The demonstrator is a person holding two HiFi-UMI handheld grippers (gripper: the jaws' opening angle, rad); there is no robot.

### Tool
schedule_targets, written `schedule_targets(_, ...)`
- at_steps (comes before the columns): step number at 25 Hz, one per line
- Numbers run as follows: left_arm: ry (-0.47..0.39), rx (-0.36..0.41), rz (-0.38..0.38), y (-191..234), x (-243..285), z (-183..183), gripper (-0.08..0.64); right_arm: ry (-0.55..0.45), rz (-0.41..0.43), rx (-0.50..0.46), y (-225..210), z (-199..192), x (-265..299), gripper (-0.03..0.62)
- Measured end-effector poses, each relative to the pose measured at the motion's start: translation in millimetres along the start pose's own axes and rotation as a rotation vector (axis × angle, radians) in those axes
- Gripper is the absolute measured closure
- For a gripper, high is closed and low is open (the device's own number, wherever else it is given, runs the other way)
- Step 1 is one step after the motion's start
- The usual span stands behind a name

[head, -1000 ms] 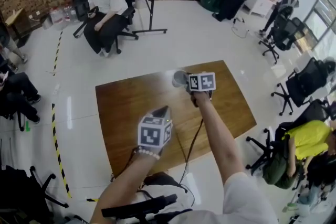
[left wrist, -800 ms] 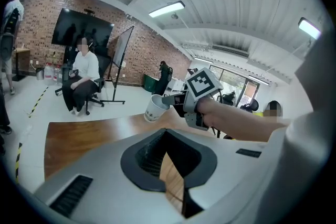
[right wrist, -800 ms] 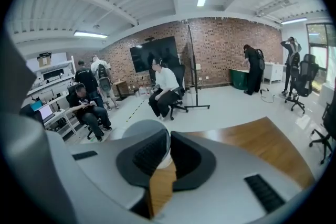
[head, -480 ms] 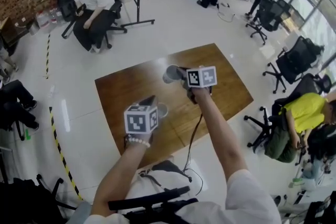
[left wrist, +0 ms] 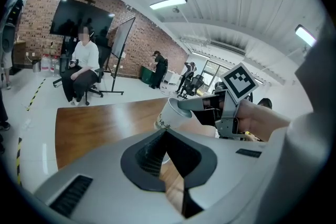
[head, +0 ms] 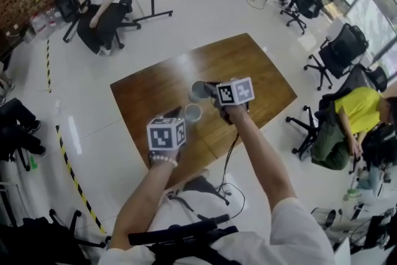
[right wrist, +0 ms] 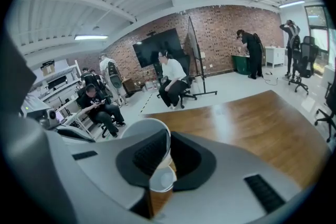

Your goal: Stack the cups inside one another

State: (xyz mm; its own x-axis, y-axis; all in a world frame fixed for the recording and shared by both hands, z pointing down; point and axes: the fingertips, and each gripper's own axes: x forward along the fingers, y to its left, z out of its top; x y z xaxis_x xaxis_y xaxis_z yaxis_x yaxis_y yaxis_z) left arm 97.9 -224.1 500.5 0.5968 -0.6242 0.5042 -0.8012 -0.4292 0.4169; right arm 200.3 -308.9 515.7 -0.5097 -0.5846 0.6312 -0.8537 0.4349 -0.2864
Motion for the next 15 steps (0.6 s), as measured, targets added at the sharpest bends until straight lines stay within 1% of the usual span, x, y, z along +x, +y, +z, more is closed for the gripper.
schedule_targets(7, 0.02, -0.023, -0.009, 7, -6, -19, 0.563, 0.073, -0.005, 0.002, 11, -42, 9, 0.568)
schedule_targets(15, 0.03, -0.047, 0.0, 13, -5, -26, 0.563, 0.144, -0.008, -0.013, 6, -66, 25, 0.568)
